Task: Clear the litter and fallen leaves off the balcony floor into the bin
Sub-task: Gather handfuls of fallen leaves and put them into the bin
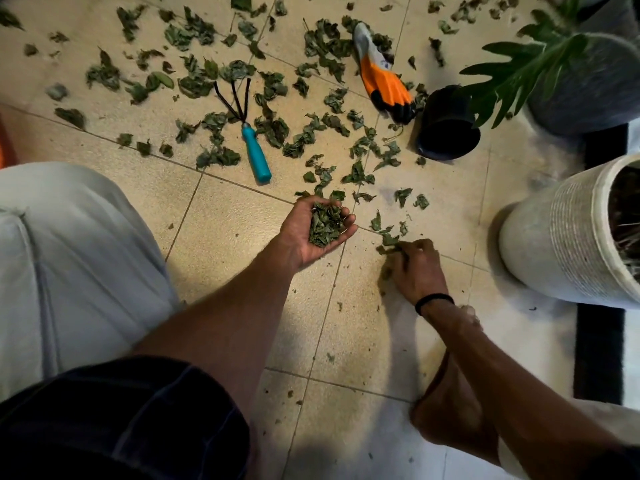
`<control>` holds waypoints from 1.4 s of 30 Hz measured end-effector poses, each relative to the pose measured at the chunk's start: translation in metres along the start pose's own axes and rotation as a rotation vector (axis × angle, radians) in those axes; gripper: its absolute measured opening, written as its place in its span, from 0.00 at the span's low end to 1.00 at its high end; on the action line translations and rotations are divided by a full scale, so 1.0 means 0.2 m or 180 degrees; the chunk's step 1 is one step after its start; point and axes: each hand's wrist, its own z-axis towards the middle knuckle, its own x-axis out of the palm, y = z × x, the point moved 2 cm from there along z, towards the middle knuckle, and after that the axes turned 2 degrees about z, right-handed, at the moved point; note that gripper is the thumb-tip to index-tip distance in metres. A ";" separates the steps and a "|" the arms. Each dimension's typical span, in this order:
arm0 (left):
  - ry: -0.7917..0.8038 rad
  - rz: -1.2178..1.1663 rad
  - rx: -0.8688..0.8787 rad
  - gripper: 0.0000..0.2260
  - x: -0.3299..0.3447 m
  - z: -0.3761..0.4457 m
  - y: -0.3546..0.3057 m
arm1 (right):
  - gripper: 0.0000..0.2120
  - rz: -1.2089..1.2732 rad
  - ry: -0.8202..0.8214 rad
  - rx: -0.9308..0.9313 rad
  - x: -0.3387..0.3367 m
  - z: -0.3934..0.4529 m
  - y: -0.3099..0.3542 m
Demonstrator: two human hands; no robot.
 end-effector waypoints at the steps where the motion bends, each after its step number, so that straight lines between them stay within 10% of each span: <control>1: 0.0003 0.0041 -0.0004 0.08 0.01 0.01 0.01 | 0.19 -0.0051 0.0027 -0.0032 0.02 -0.05 0.03; 11: -0.0026 0.0167 0.0041 0.08 0.01 0.05 0.02 | 0.10 -0.0115 -0.0146 -0.0890 0.20 -0.26 0.14; 20: -0.0141 0.0253 -0.0008 0.09 0.02 0.06 0.04 | 0.04 0.1808 -0.0733 0.1214 -0.04 -0.13 0.06; 24: -0.0084 0.0283 -0.0089 0.09 0.03 0.05 0.06 | 0.06 0.2704 -0.0613 0.1045 -0.16 -0.04 0.22; 32: 0.0063 0.0378 -0.0163 0.11 0.12 0.03 0.07 | 0.13 0.1165 -0.0369 -0.0108 -0.31 -0.03 0.67; 42: 0.0504 0.0030 -0.0121 0.08 0.06 0.03 0.05 | 0.12 0.2007 -0.0781 0.0745 -0.33 0.02 0.40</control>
